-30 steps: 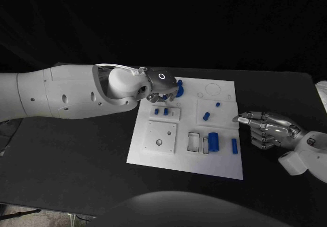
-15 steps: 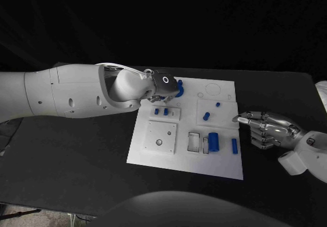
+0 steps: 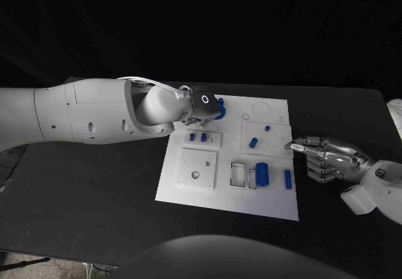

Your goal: Assemble the parts on the task board

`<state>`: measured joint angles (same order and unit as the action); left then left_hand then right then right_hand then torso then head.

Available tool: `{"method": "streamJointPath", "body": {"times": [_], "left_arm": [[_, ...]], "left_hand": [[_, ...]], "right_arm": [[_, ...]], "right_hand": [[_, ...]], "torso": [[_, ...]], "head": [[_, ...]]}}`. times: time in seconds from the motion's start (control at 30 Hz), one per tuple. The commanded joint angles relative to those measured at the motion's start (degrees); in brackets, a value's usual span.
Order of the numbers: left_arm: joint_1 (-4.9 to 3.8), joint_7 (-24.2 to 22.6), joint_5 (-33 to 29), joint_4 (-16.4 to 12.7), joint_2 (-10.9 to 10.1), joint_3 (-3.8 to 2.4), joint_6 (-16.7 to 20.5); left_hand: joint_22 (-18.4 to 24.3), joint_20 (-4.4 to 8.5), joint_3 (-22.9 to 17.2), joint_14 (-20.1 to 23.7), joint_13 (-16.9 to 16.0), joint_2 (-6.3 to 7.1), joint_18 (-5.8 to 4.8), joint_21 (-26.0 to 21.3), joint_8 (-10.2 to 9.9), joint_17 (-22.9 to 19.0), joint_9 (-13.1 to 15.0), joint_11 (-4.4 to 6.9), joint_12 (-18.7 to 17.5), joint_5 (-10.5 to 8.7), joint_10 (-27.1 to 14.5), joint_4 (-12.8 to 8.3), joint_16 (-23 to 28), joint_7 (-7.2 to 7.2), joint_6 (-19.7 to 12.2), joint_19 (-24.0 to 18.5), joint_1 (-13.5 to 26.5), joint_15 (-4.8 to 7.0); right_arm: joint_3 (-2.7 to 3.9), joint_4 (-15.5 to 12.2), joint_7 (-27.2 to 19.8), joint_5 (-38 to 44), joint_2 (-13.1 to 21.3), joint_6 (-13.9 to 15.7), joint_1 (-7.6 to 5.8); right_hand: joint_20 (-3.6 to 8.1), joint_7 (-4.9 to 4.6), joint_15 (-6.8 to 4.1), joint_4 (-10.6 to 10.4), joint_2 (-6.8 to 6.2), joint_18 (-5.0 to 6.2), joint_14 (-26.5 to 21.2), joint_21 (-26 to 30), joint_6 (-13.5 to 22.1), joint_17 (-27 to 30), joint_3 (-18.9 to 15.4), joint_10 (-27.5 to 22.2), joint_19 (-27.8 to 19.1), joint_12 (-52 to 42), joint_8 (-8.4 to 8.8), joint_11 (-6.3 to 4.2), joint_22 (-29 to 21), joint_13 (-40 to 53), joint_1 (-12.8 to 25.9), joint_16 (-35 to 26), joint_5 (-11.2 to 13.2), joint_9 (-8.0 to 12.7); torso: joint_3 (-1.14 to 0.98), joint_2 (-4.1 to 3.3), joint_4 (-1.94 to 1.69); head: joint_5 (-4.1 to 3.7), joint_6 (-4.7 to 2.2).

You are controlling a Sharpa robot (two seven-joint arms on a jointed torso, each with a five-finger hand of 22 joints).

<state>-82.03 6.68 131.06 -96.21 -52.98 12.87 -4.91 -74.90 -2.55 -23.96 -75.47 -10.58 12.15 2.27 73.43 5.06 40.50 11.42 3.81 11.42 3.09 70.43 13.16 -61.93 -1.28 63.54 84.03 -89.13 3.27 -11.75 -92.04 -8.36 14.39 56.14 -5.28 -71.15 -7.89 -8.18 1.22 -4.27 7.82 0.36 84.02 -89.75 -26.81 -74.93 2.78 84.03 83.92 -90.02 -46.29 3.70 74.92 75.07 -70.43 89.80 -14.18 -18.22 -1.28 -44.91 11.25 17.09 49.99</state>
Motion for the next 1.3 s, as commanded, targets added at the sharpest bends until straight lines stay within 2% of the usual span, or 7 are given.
{"method": "streamJointPath", "body": {"times": [0.03,0.83,1.3], "left_arm": [[-0.04,-0.93,-0.5,0.22,0.4,0.02,-0.85],[0.37,-1.62,-2.71,1.45,1.49,0.12,-0.62],[0.44,-1.89,-2.69,1.45,1.56,0.14,-0.88]], "left_hand": [[-10.64,-0.38,0.3,-0.03,0.11,0.09,0.91,-0.17,-0.4,-0.18,-0.17,0.27,-0.42,-0.37,-0.16,-0.16,0.17,-0.37,-0.58,0.2,0.74,-0.39],[-10.48,-0.63,0.14,0.64,0.22,0.15,1.05,-0.87,-1.08,-1.19,-0.69,0.32,-0.89,-0.35,-0.59,-0.79,0.67,-0.71,-2.9,-0.09,1.5,-0.53],[-10.37,-0.67,0.1,0.96,0.26,0.19,1.14,-1.33,-0.98,-1.82,-0.7,0.34,-1.04,-0.34,-0.8,-0.93,1.05,-0.74,-2.97,-0.27,1.61,-0.56]], "right_arm": [[-0.02,0.03,-0.35,0.03,-0.15,-1.4,0.06],[-0.02,0.1,-0.29,0.02,-0.04,-1.57,0.1],[-0.02,0.06,-0.22,0.01,0.04,-1.66,0.11]], "right_hand": [[0.35,-0.14,-0.14,0.24,0.09,-0.36,5.98,-0.25,-0.25,-15.07,0.14,5.97,6.08,0.02,0.35,0.11,15.08,14.93,-0.43,0.2,-0.15,0.05],[0.34,-0.16,-0.12,0.25,0.1,-0.36,5.98,-0.25,-0.26,-15.07,0.12,5.97,6.08,0.02,0.38,0.13,15.08,14.93,-0.44,0.2,-0.16,0.1],[0.34,-0.16,-0.12,0.25,0.1,-0.36,5.98,-0.25,-0.26,-15.07,0.12,5.97,6.08,0.02,0.38,0.13,15.08,14.93,-0.44,0.2,-0.16,0.1]], "torso": [[0.01,0.02,0.02],[0.01,-0.02,-0.03],[0.0,0.0,-0.04]], "head": [[0.11,0.01],[-0.23,0.01],[-0.09,0.01]]}}
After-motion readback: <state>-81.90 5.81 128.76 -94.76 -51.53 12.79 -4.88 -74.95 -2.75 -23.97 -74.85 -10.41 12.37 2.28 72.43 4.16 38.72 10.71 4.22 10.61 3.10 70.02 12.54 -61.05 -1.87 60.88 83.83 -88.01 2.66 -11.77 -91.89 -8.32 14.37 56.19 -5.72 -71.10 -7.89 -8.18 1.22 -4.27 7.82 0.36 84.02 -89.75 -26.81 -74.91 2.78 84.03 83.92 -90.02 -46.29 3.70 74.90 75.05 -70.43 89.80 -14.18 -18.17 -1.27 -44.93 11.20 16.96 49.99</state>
